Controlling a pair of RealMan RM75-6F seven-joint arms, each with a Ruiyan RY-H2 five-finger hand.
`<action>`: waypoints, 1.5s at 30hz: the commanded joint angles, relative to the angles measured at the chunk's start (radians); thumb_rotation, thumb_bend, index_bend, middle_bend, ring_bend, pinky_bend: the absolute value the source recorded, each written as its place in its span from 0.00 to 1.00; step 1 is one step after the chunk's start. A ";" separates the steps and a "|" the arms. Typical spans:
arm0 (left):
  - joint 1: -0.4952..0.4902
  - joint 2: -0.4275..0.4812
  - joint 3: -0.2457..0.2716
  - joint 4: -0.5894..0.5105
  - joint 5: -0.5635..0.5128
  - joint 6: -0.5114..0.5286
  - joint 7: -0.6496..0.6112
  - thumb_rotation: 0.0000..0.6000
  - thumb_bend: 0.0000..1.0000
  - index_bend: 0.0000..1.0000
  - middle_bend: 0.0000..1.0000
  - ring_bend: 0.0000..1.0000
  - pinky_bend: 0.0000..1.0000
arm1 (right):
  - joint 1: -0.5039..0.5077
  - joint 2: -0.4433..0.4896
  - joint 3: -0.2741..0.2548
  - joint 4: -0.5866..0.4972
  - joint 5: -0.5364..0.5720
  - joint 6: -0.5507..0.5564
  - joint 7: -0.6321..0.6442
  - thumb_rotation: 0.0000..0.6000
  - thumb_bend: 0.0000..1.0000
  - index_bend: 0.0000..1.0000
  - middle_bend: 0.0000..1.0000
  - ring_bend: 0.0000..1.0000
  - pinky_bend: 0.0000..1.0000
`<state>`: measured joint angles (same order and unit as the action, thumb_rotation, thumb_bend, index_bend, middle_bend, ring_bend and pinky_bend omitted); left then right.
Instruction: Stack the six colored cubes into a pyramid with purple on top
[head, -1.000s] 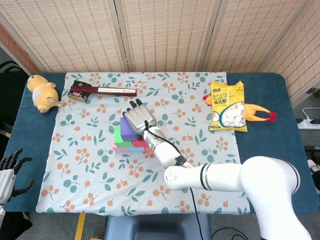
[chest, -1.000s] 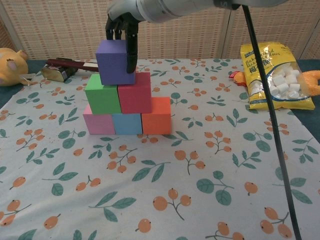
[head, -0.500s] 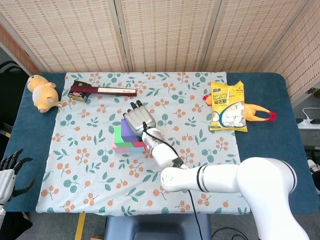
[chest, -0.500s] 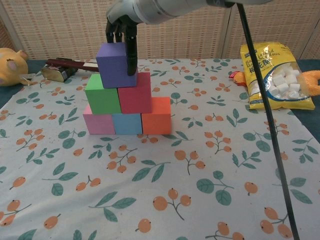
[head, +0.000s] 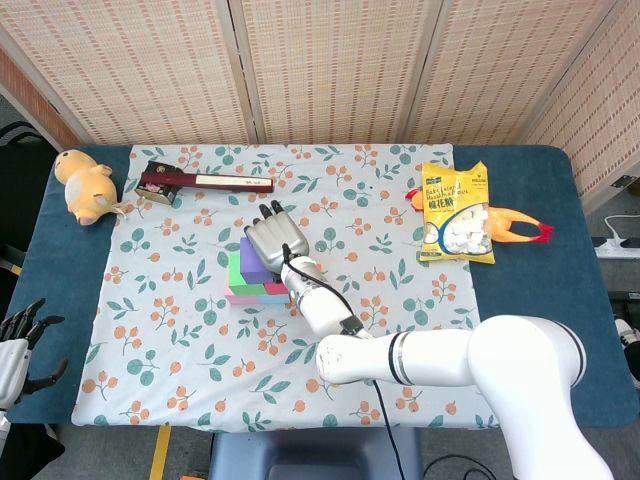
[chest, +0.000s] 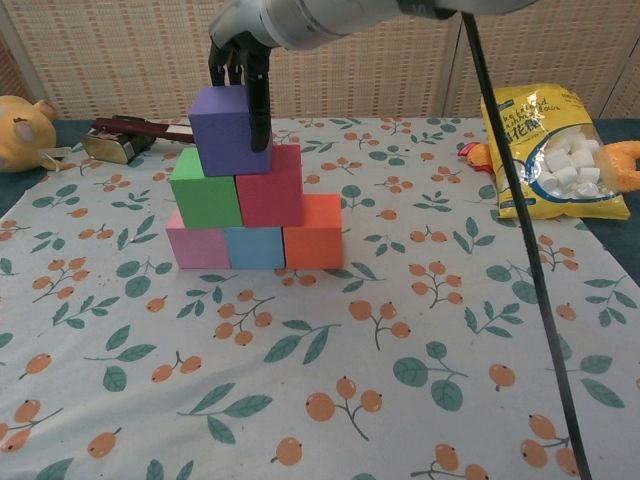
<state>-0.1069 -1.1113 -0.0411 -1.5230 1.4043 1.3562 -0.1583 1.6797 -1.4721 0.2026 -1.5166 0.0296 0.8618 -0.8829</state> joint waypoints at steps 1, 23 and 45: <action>0.000 -0.001 0.000 0.001 0.000 0.000 -0.001 1.00 0.33 0.23 0.00 0.00 0.08 | 0.000 -0.002 0.002 0.002 0.003 0.000 -0.003 1.00 0.00 0.40 0.22 0.00 0.00; 0.001 -0.005 -0.001 0.008 -0.001 -0.002 -0.006 1.00 0.33 0.23 0.00 0.00 0.08 | -0.004 -0.014 0.016 0.011 0.016 -0.002 -0.029 1.00 0.00 0.15 0.22 0.00 0.00; -0.010 0.005 -0.005 0.000 0.006 -0.007 0.002 1.00 0.33 0.21 0.00 0.00 0.07 | -0.091 0.155 0.068 -0.171 -0.086 0.047 0.071 1.00 0.00 0.00 0.00 0.00 0.00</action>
<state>-0.1165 -1.1063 -0.0458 -1.5226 1.4103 1.3493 -0.1570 1.6220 -1.3738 0.2553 -1.6295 -0.0195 0.8811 -0.8458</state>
